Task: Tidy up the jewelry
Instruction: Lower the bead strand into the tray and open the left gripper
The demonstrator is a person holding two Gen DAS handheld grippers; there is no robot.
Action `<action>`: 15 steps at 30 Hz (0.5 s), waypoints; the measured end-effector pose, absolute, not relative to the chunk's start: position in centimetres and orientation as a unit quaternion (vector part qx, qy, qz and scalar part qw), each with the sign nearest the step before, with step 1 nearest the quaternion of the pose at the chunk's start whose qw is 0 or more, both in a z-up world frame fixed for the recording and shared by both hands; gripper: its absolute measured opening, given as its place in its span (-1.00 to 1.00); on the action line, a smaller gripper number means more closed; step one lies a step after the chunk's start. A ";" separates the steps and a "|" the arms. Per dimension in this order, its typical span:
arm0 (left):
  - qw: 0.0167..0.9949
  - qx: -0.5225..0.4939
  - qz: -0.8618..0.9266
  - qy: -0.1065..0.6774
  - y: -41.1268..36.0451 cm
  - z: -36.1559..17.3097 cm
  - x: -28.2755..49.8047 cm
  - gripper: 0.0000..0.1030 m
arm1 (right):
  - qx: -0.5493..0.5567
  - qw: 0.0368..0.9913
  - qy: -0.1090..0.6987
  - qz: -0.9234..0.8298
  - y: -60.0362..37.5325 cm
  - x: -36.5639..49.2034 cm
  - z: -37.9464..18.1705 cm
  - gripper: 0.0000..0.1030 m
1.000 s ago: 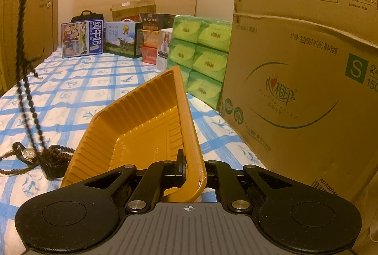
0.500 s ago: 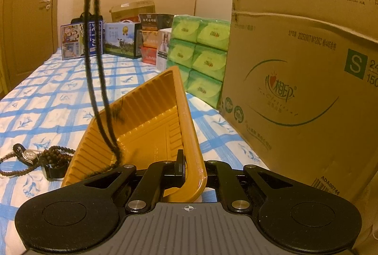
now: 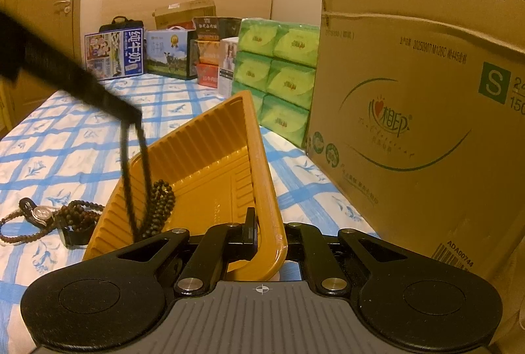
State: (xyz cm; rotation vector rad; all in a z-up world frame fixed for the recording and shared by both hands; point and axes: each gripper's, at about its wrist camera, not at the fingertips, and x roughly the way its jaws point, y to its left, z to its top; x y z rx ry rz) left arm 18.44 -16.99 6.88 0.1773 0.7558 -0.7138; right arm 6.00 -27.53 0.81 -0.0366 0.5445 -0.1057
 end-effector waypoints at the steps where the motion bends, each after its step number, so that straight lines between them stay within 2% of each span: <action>1: 0.862 0.084 -0.342 0.365 -17.1 6.4 18.4 -0.89 | -0.017 0.961 0.269 -0.052 -27.6 6.1 0.8 -0.89; 8: 0.859 0.080 -0.337 0.377 -17.2 5.5 18.6 -0.87 | -0.017 0.961 0.270 -0.053 -27.5 6.1 0.8 -0.89; 11: 0.865 0.077 -0.325 0.374 -16.7 5.9 18.8 -0.56 | -0.017 0.961 0.270 -0.053 -27.5 6.0 0.7 -0.89; 15: 0.874 0.073 -0.307 0.369 -15.4 6.5 18.7 -0.51 | -0.018 0.961 0.271 -0.054 -27.5 6.0 0.7 -0.89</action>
